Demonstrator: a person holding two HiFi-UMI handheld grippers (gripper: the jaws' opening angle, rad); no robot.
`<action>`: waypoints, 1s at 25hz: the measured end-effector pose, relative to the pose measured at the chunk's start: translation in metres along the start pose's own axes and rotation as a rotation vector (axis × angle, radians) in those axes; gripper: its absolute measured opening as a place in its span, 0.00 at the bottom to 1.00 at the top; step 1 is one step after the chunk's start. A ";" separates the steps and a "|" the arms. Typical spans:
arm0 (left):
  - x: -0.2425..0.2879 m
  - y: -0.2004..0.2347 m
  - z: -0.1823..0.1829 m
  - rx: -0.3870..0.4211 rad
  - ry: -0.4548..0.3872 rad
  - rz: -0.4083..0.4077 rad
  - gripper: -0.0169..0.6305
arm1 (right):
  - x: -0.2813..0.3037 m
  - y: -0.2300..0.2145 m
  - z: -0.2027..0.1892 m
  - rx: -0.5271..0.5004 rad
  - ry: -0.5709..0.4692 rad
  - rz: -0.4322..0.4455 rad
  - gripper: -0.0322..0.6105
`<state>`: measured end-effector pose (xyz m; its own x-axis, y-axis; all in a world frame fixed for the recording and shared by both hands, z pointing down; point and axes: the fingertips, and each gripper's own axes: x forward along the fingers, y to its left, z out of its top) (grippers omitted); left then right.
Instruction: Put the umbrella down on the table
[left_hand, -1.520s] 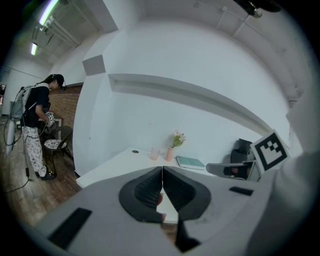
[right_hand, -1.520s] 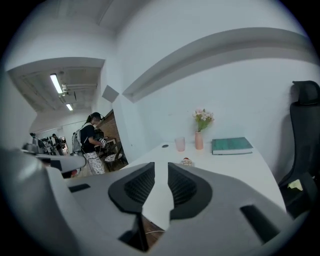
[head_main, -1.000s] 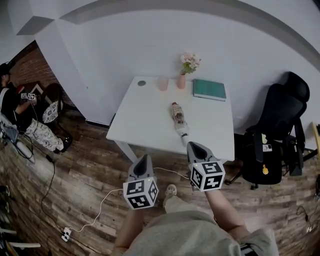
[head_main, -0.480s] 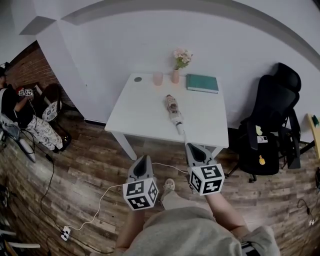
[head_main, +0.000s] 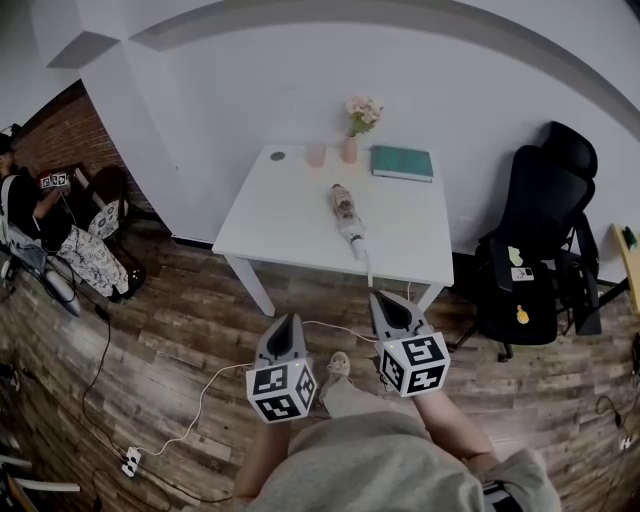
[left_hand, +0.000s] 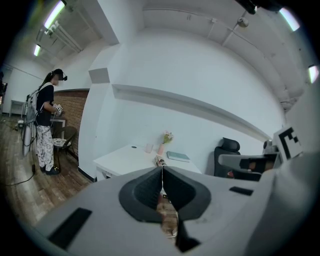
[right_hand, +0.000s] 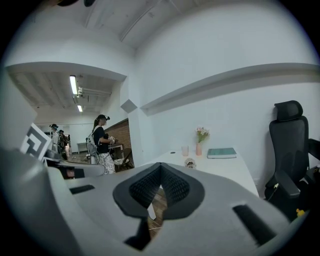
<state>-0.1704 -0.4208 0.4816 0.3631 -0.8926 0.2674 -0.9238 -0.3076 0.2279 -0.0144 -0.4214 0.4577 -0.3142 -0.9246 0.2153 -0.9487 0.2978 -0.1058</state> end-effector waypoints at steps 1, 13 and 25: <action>-0.002 0.000 -0.001 0.000 0.001 0.001 0.04 | -0.001 0.001 -0.001 0.001 0.000 0.000 0.05; -0.006 -0.007 -0.001 0.004 0.004 -0.001 0.04 | -0.009 -0.007 -0.005 0.063 -0.002 -0.004 0.05; 0.000 -0.011 -0.002 0.001 0.006 -0.007 0.04 | -0.010 -0.005 -0.002 0.024 -0.013 0.000 0.05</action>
<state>-0.1601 -0.4166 0.4809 0.3702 -0.8883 0.2718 -0.9215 -0.3141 0.2285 -0.0065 -0.4127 0.4584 -0.3137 -0.9276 0.2027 -0.9476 0.2922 -0.1295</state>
